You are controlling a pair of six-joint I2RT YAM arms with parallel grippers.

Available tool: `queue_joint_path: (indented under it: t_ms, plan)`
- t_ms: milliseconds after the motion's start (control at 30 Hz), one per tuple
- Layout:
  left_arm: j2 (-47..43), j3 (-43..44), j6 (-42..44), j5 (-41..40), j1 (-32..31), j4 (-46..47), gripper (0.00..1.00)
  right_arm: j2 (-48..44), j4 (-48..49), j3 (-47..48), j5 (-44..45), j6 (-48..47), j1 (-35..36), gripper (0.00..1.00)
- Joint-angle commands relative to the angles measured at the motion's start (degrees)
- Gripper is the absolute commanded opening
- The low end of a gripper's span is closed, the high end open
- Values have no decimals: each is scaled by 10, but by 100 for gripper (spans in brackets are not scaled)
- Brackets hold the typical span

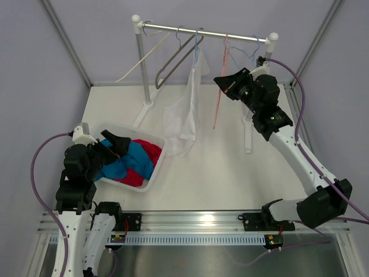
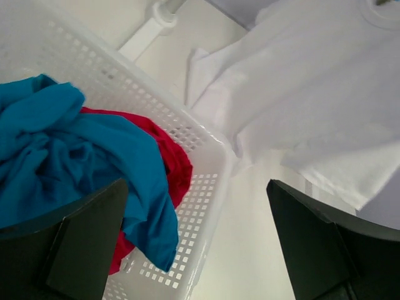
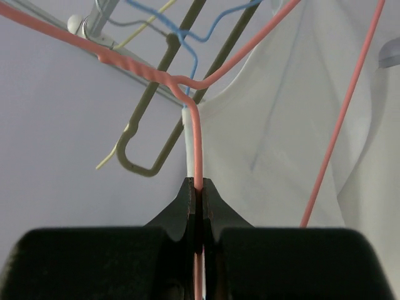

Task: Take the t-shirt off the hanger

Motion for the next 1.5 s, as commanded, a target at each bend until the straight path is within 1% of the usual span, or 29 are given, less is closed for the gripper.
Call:
queue_joint_path:
  t_ms: [0,33,67,167,200,233,367,433,600,767,867,900,967,1000,1100,1133,1167,1267,1300,1333,1367,1400,1433,1467]
  plan:
    - [-11,40,38,137,-5,36,99,14,69,45,-25,28,-28,0]
    - [-11,38,41,165,-11,54,99,27,67,52,-25,29,-32,0]
    - [-12,34,45,226,-24,65,99,34,68,62,-25,30,-35,0]
    - [-18,23,69,311,-48,85,99,60,65,86,-25,25,-44,0]
    - [-21,20,92,322,-57,84,99,74,64,90,-26,27,-48,0]
    - [-30,11,104,341,-71,83,99,81,64,101,-30,27,-52,0]
    - [-45,-27,138,372,-96,84,99,114,47,133,-41,22,-60,0]
    - [-49,-43,150,366,-104,84,99,130,43,146,-48,20,-63,0]
    - [-63,-71,162,320,-125,84,99,147,45,147,-56,27,-70,0]
    - [-73,-92,153,309,-126,107,99,134,58,110,-49,32,-71,0]
    - [-75,-93,153,297,-126,106,99,109,59,84,-36,28,-71,10]
    - [-74,-94,153,298,-126,106,99,92,55,83,-32,20,-71,22]
    - [-73,-94,152,297,-126,107,99,68,33,79,-20,-3,-71,34]
    - [-73,-95,152,298,-126,107,99,60,24,82,-13,-13,-71,43]
    - [-74,-96,151,293,-125,107,99,25,-24,80,3,-47,-71,54]
    - [-75,-96,151,292,-125,107,99,16,-44,78,6,-56,-71,60]
    - [-76,-97,150,290,-125,107,99,-4,-53,76,8,-72,-71,61]
    - [-80,-97,149,288,-125,107,99,-39,-78,65,6,-93,-71,62]
    - [-80,-97,148,287,-125,107,99,-44,-80,63,-5,-96,-67,59]
    - [-81,-98,148,286,-125,107,99,-48,-87,66,-9,-99,-64,56]
    - [-81,-98,148,286,-125,107,99,-48,-92,70,-8,-107,-57,50]
    - [-81,-98,148,286,-125,107,99,-43,-96,85,-2,-114,-39,47]
    - [-81,-98,148,286,-125,108,99,-38,-106,96,5,-123,-28,41]
    - [-80,-99,148,286,-126,107,99,-20,-112,110,14,-139,-14,31]
